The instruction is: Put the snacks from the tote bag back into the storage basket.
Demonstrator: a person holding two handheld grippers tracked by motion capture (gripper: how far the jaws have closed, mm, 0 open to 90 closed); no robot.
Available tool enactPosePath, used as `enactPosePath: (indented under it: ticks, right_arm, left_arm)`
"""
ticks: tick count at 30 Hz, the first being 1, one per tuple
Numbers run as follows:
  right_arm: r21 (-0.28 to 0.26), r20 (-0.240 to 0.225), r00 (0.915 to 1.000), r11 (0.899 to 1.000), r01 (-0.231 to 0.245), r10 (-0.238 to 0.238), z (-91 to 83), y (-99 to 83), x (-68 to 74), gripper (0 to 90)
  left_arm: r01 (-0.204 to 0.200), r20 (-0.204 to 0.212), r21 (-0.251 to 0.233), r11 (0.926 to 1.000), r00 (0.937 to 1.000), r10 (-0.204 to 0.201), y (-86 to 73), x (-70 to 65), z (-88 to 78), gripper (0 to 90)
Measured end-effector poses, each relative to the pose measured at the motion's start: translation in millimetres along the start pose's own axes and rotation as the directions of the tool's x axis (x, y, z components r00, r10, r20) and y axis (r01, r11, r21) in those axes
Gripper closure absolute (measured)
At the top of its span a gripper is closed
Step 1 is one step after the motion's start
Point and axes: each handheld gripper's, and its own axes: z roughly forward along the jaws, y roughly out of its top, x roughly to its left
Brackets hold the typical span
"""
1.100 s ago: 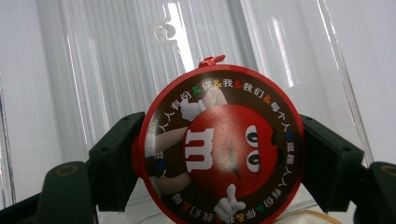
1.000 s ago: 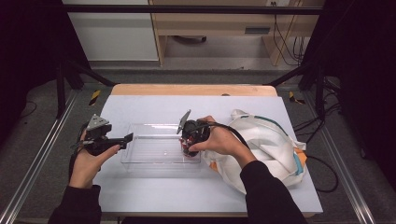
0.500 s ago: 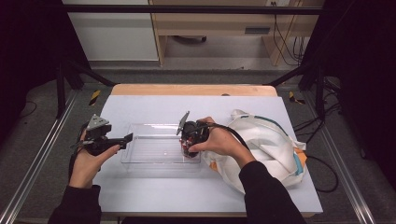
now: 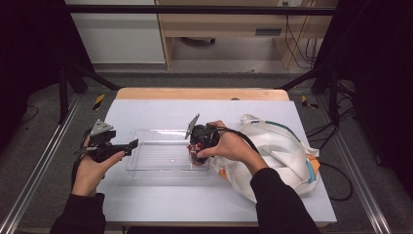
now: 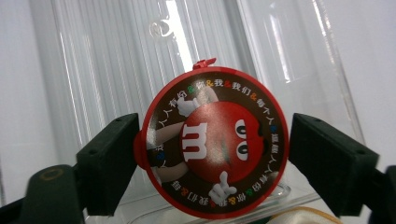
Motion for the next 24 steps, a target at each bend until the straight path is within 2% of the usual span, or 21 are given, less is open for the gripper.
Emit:
enactPosePath:
  ticks: [3,6,12,13,17,20,24]
  right_arm:
    - [-0.033,-0.007,0.9999,0.999,-0.011,0.011,-7.9,-0.6,-0.4,13.9]
    - [-0.046,-0.007,1.0,0.999,-0.001,0.001,-11.4,-1.0,-0.5,12.5]
    - [-0.082,0.013,0.9992,0.996,-0.037,0.039,-23.0,-2.1,-0.1,9.6]
    - [-0.106,0.026,0.9985,0.993,-0.046,0.049,-29.0,-2.6,-0.4,9.5]
    - [-0.123,0.053,0.9957,0.99,-0.069,0.076,-36.6,-3.0,0.9,9.5]
    - [-0.156,0.073,0.9934,0.985,-0.076,0.088,-44.0,-3.8,3.8,9.0]
    - [-0.178,0.11,0.9855,0.978,-0.108,0.129,-53.4,-3.9,6.7,8.9]
  left_arm:
    - [0.0,0.0,0.0,1.0,1.0,0.0,0.0,0.0,0.1,5.9]
    - [0.003,-0.001,0.001,1.0,1.0,-0.003,-0.3,0.1,0.5,5.9]
    - [0.005,0.0,-0.002,1.0,1.0,-0.005,-0.5,0.8,0.3,5.9]
    - [0.006,-0.002,-0.002,1.0,1.0,-0.006,-0.6,1.1,0.2,5.9]
    - [0.008,-0.002,-0.001,1.0,1.0,-0.008,-0.8,2.1,-0.2,5.9]
    - [0.01,-0.004,-0.004,0.9999,0.9999,-0.01,-0.7,2.8,-0.7,5.9]
    - [0.01,-0.004,-0.002,0.9999,0.9999,-0.01,-1.3,2.4,0.1,5.9]
